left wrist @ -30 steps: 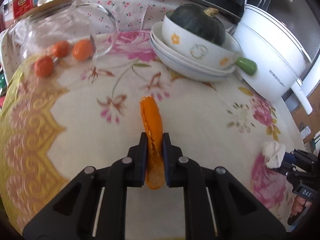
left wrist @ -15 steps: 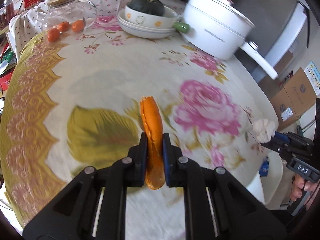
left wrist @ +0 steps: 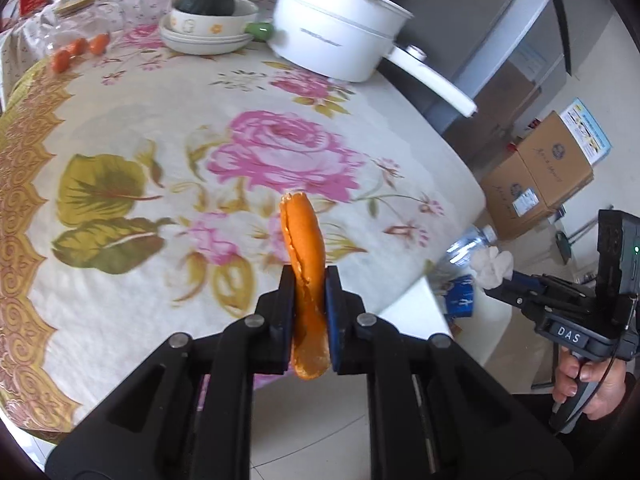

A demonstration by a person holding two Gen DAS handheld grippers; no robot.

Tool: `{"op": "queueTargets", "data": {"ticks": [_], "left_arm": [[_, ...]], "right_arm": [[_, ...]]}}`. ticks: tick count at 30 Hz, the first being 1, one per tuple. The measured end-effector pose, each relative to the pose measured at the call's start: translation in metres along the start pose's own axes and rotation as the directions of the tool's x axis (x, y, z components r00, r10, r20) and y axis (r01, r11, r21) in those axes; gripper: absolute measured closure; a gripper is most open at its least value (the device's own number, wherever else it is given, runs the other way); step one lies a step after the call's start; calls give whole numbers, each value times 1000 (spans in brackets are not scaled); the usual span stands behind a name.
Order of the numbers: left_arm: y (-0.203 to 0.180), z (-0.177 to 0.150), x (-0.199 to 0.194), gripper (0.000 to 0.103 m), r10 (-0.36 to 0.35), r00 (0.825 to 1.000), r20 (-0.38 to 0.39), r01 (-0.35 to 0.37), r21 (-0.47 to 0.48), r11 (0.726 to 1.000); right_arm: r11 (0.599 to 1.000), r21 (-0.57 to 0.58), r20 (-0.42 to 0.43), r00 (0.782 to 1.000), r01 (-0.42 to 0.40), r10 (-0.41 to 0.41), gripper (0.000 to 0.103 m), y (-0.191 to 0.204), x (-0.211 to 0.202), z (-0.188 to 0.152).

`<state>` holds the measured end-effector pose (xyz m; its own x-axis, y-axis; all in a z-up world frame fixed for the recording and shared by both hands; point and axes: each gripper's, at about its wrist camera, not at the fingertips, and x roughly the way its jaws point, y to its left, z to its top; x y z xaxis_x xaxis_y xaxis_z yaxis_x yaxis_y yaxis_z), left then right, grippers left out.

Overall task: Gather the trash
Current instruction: 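Carry the tissue ball and peel strip over the white bin and open both tools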

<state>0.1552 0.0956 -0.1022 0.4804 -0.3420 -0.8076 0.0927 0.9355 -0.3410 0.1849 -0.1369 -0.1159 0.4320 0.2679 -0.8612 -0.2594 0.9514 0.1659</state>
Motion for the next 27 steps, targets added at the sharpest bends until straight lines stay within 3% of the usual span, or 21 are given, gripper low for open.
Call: {"op": "queueTargets", "data": {"ticks": [7, 15, 27], "left_arm": [[-60, -4, 25, 88, -73, 996, -46, 77, 106, 991], [-131, -13, 68, 88, -145, 981, -130, 169, 199, 965], [-202, -29, 124, 88, -180, 960, -216, 234, 256, 938]], "right_arm": [[996, 67, 31, 998, 57, -59, 75, -49, -29, -9], [982, 157, 20, 993, 108, -113, 75, -99, -42, -25], [959, 226, -25, 985, 170, -168, 74, -160, -58, -56]]}}
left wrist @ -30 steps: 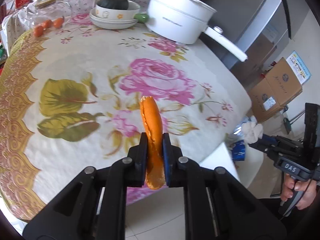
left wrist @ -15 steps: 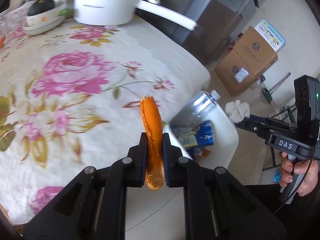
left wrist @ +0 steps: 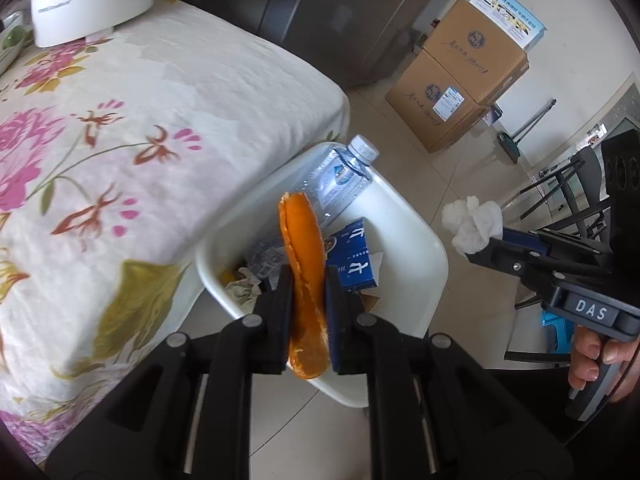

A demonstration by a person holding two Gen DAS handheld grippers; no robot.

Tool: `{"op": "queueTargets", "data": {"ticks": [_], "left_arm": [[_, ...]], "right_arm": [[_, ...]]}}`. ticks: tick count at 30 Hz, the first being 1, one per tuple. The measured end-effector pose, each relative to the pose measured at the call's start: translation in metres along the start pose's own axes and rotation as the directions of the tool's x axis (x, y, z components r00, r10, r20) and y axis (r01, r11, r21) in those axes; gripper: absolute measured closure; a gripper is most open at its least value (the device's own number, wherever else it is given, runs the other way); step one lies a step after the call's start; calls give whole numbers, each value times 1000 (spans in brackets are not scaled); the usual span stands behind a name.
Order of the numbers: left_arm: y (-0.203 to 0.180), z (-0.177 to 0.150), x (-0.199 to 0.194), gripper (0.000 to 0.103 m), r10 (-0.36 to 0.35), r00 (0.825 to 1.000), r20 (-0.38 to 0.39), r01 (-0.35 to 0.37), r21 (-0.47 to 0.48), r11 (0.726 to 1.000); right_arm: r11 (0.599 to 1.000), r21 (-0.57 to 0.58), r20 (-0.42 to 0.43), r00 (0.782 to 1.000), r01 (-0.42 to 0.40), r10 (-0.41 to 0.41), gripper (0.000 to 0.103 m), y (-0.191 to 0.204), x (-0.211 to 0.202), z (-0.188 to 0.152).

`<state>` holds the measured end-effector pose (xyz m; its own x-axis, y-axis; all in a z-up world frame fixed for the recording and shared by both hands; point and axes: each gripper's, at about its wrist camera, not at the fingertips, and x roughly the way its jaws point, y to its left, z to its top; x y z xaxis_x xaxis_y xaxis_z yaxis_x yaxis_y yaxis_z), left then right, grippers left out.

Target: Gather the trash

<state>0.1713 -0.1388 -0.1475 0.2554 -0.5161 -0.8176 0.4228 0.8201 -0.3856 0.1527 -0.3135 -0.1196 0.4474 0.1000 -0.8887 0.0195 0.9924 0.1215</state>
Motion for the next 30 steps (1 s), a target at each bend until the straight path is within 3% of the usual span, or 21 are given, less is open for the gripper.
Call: {"op": "queueTargets", "data": {"ticks": [4, 6, 8, 14, 21, 23, 24, 25, 30], "left_arm": [[-6, 3, 10, 83, 19, 1000, -1, -19, 10, 1000], [-4, 4, 10, 53, 41, 999, -1, -41, -5, 999], [-1, 5, 5, 36, 74, 997, 14, -74, -28, 997], [16, 5, -9, 17, 180, 984, 12, -178, -82, 981], [31, -1, -26, 3, 262, 965, 3, -260, -115, 959], [35, -6, -33, 3, 274, 962, 3, -272, -128, 954], [36, -7, -36, 2, 277, 961, 1, -274, -135, 952], [39, -9, -40, 2, 278, 960, -3, -276, -144, 950], [47, -21, -56, 2, 301, 954, 2, -296, -177, 939]], "right_arm": [[1000, 6, -8, 1000, 13, -13, 74, -11, -1, -2], [1000, 9, -12, 1000, 16, -16, 74, -14, -1, -3], [1000, 12, -11, 1000, 17, -17, 74, -16, -1, -3], [1000, 10, -12, 1000, 14, -14, 73, -13, -1, -1], [1000, 7, -16, 1000, 16, -15, 68, 1, 5, -1], [999, 40, -14, 1000, 13, -12, 45, 0, 6, 1], [998, 56, -11, 1000, 14, -13, 26, -1, 7, 3], [996, 85, 2, 1000, 16, -16, 21, -3, 5, 3], [994, 107, 31, 999, 25, -28, 19, 3, -3, 1]]}}
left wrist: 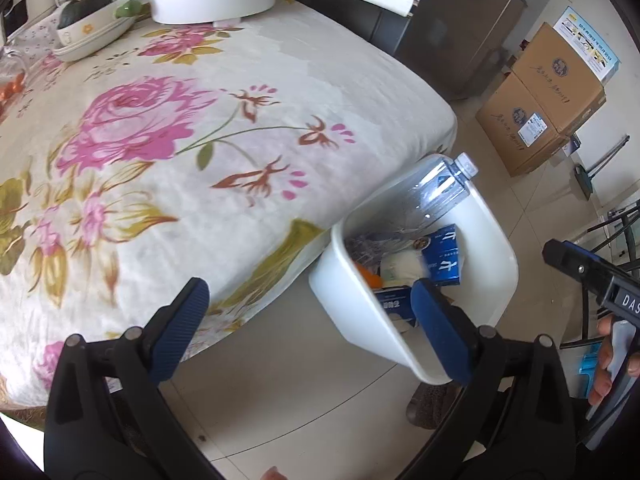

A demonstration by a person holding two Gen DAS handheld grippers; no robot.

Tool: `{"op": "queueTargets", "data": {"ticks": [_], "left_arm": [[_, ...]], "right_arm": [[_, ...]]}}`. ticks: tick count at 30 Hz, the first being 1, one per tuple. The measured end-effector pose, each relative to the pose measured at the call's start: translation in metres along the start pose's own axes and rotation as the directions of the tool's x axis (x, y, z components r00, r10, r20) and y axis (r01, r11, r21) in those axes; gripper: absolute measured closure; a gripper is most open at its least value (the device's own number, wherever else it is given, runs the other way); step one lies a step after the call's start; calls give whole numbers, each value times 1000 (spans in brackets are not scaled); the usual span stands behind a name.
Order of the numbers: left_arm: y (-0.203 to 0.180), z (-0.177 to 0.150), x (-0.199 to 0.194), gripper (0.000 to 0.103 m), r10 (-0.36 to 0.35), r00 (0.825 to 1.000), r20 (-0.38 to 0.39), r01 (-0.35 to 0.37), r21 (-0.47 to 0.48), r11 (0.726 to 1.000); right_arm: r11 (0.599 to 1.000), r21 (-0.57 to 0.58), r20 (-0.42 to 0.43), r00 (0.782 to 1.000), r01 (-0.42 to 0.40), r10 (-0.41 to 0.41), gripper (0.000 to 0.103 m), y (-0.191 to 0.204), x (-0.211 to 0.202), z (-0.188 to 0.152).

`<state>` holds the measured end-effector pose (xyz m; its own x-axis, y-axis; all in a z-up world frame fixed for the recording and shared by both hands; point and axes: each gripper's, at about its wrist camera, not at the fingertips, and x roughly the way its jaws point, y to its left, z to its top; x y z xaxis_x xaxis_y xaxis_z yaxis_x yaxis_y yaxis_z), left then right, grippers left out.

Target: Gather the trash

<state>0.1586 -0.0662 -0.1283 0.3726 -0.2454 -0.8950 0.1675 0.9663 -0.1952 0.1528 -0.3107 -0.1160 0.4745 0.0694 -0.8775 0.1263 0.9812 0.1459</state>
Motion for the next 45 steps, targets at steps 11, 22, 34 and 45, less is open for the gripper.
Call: {"op": "queueTargets", "data": {"ticks": [11, 22, 34, 45], "left_arm": [[19, -23, -45, 2, 121, 989, 87, -119, -28, 993], [7, -55, -97, 2, 163, 960, 227, -164, -14, 986], [-15, -77, -142, 1, 206, 892, 401, -226, 3, 974], [-17, -72, -145, 1, 183, 884, 430, -196, -14, 980]], "right_arm": [[979, -153, 159, 982, 131, -106, 0, 46, -38, -20], [970, -168, 319, 941, 175, -114, 0, 79, -86, -57], [966, -150, 462, 879, 212, -121, 0, 87, -128, -82], [969, -140, 462, 879, 204, -118, 0, 90, -127, -80]]}}
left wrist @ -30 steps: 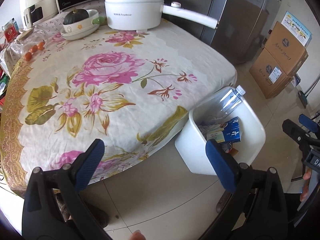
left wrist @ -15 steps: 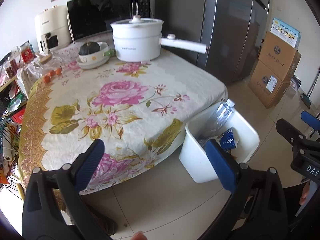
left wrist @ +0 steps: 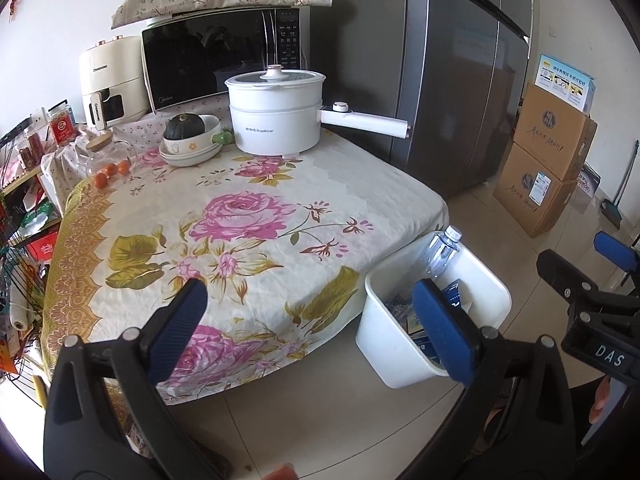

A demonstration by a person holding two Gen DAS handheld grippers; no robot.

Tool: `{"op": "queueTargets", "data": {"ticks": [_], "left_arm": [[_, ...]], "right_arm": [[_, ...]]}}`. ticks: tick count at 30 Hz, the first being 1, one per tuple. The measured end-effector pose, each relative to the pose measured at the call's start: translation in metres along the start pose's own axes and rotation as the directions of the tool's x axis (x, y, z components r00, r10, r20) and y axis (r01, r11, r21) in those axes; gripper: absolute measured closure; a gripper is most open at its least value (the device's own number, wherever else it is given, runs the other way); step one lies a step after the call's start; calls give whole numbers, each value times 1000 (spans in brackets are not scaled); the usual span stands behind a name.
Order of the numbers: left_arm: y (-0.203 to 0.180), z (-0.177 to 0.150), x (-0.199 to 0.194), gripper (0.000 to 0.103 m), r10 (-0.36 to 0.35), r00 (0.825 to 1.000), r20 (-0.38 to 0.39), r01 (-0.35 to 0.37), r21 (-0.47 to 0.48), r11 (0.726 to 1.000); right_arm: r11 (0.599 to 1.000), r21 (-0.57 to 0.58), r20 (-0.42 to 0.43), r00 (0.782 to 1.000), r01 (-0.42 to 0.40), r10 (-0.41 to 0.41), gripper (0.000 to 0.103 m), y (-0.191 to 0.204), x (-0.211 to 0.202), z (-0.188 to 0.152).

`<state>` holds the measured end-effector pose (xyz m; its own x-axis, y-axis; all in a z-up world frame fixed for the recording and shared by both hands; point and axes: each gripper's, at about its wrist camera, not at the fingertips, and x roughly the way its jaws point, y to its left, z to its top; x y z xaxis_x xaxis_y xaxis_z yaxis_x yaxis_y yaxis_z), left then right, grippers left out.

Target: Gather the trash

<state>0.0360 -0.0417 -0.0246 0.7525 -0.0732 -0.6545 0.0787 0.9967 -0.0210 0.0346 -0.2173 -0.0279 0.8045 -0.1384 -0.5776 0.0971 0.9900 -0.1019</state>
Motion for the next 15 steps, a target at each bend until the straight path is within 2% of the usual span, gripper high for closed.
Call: {"op": "queueTargets", "data": {"ticks": [15], "left_arm": [[-1, -1, -1, 1, -10, 1000, -3, 10, -6, 1000]], "right_arm": [[1000, 5, -21, 1000, 1, -1, 0, 0, 3, -3]]}}
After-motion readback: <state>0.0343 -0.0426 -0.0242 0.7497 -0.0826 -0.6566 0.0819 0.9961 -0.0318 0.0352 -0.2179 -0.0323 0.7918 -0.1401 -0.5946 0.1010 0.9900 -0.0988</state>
